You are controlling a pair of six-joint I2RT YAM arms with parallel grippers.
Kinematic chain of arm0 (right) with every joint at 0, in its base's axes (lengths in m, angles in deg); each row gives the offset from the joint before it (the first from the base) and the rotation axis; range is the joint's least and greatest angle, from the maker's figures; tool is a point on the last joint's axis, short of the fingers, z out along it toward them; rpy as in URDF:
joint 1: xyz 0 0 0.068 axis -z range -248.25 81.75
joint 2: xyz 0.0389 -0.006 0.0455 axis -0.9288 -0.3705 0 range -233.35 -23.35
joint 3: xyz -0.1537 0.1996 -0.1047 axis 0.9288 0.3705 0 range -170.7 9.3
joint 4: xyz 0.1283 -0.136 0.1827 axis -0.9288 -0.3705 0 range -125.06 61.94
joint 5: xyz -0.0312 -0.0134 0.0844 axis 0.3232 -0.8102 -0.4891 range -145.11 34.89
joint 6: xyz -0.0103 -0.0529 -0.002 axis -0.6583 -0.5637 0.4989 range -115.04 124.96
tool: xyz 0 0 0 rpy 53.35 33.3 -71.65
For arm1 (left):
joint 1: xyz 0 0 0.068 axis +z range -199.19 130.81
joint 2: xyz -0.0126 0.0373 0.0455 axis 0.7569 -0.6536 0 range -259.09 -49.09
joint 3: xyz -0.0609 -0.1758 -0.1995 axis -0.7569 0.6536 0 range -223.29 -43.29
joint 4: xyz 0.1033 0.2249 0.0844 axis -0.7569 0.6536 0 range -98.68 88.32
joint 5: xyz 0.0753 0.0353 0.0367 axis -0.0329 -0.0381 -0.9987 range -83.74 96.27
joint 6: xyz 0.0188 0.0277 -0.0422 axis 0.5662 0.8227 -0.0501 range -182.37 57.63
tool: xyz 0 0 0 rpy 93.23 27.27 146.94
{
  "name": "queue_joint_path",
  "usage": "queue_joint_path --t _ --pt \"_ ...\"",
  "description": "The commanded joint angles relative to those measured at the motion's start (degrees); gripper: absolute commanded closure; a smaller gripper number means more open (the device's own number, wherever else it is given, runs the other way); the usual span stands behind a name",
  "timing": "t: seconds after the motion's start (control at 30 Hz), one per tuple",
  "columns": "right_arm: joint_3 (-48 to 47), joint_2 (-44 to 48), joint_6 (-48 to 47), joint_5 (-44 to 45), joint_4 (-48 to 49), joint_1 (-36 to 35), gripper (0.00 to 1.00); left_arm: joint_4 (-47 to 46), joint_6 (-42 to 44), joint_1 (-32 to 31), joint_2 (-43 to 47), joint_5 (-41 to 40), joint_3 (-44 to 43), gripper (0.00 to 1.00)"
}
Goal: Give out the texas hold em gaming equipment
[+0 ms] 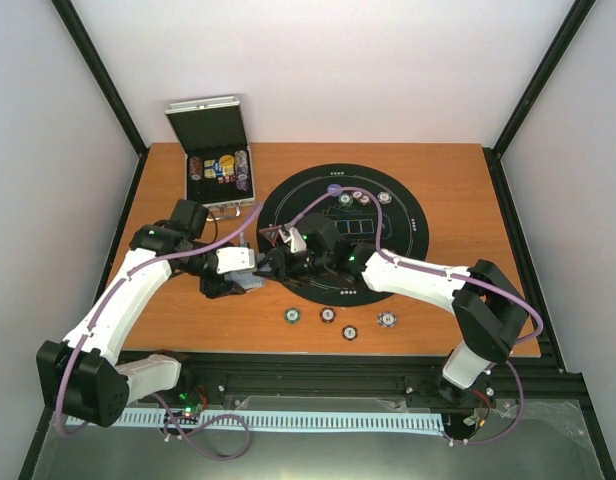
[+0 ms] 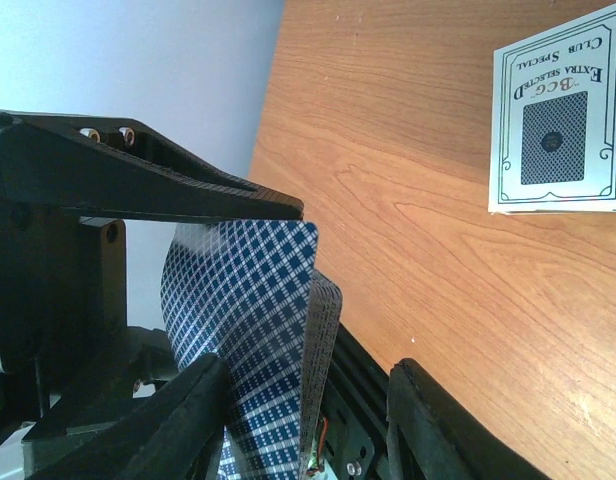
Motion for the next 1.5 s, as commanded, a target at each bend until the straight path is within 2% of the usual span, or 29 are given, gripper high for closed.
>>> queue_joint_path --t 0.0,0.13,0.27,0.5,0.83,1.13,1.27,1.47 --pt "1.5 -1.5 0.7 2.5 -5.8 1.4 0.56 -1.8 0.4 0.1 2.6 4.3 -1.2 0.99" --pt "0.1 -0.6 0.8 1.5 -5.0 1.3 0.56 -2.9 0.2 0.1 2.7 3.7 0.0 0.99" --pt "-0.6 1.8 -0.6 3.0 -8.1 1.4 0.58 -3.9 0.1 0.1 2.9 3.3 1.4 0.99" --pt "0.7 3.8 0.3 4.0 -8.5 1.4 0.77 -4.7 0.2 0.1 2.7 2.6 1.8 0.99" --pt "-0.1 5.1 0.7 3.9 -8.7 1.8 0.97 -5.1 1.0 0.1 3.3 1.4 2.5 0.99" --pt "1.8 8.8 -2.5 1.3 -10.3 11.2 0.97 -3.8 2.2 0.1 4.0 0.6 2.0 0.99" --pt "-0.7 4.5 -5.3 -1.0 -10.8 14.8 0.97 -3.0 2.8 0.1 3.9 0.0 1.3 0.99" --pt "-7.2 -7.0 -7.6 -5.7 -8.2 18.0 0.97 -1.2 4.8 0.1 2.9 -2.9 0.8 0.99"
